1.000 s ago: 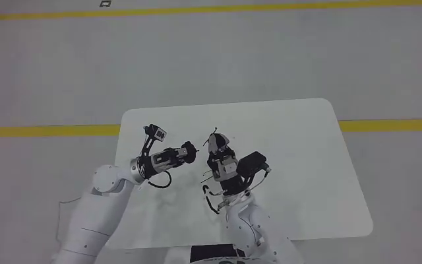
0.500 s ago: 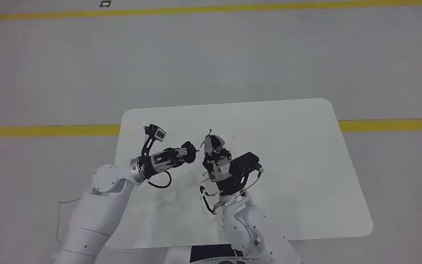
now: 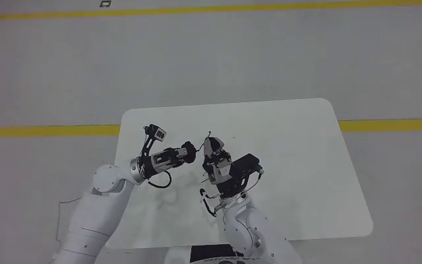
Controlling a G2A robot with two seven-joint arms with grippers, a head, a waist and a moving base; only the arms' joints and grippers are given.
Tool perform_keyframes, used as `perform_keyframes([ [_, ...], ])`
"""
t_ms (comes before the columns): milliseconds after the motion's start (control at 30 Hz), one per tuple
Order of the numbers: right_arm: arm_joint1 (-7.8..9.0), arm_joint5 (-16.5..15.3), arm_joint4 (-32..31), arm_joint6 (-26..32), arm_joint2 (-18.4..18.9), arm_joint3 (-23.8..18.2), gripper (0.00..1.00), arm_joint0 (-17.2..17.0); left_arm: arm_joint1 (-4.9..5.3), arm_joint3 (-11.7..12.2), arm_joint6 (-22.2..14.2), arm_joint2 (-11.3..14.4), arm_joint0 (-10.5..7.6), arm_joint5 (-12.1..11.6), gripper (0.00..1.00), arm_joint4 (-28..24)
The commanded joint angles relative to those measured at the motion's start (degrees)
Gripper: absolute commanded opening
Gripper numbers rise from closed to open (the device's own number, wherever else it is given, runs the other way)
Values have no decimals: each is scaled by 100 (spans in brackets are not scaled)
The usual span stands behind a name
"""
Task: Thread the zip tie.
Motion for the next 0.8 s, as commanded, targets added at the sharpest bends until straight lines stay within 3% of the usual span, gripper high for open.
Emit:
perform_keyframes([
  [0,7,-2,3,14,-4,-2,0,-2,0,0,0,0,0,0,0,0],
  [767,62,103,-38,74,-52,23,0,39,0,0,0,0,0,0,0,0],
])
